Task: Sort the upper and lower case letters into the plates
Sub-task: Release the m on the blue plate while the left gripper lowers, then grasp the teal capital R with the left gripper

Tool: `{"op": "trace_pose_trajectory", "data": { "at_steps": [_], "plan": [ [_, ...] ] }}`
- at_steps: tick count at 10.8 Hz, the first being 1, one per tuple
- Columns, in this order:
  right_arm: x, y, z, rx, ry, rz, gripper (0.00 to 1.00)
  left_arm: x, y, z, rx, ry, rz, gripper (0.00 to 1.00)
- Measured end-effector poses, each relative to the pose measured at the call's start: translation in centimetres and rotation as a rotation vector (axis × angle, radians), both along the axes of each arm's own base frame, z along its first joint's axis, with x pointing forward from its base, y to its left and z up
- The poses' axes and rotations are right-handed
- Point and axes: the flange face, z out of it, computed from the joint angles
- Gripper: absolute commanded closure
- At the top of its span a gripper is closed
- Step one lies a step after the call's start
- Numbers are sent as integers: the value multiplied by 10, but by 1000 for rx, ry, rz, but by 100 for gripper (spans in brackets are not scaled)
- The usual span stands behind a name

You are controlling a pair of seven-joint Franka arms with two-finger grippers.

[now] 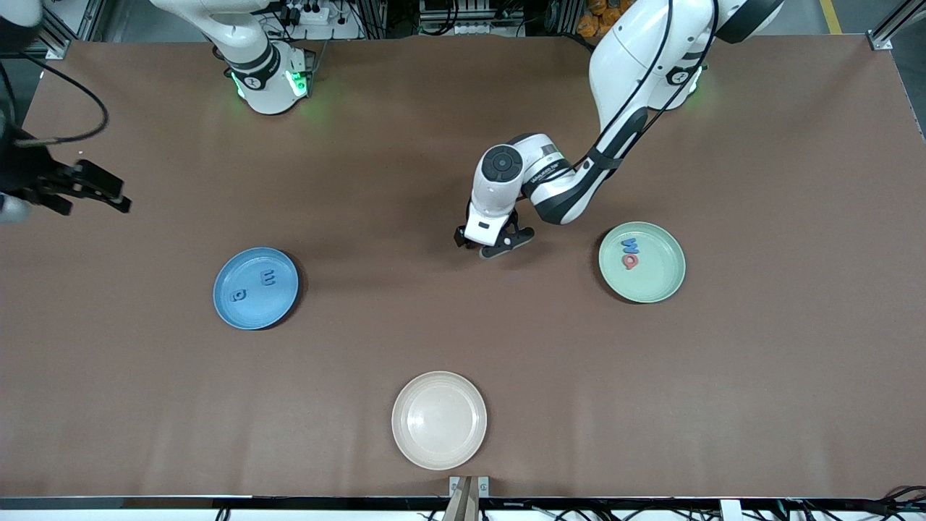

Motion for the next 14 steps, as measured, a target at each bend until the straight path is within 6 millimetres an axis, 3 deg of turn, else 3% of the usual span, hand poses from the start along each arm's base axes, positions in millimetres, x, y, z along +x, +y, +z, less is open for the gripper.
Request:
{"op": "trace_pose_trajectory", "data": {
  "at_steps": [3, 4, 6, 9, 12, 14],
  "plan": [
    [-14, -7, 23, 4, -25, -13, 0, -4, -3, -1, 31, 4, -3, 43],
    [-16, -6, 32, 4, -40, -12, 0, -4, -3, -2, 36, 6, 7, 51],
    [-17, -4, 38, 5, -51, -9, 0, -4, -2, -2, 38, 7, 13, 76],
    [-17, -4, 39, 5, -53, -8, 0, -4, -2, -3, 43, 10, 15, 97],
    [-16, -4, 39, 5, -53, -9, 0, -1, 1, -2, 64, 18, 20, 100],
    [-16, -3, 39, 6, -53, -7, 0, 14, 10, 5, 160, 53, 16, 100]
  ]
}}
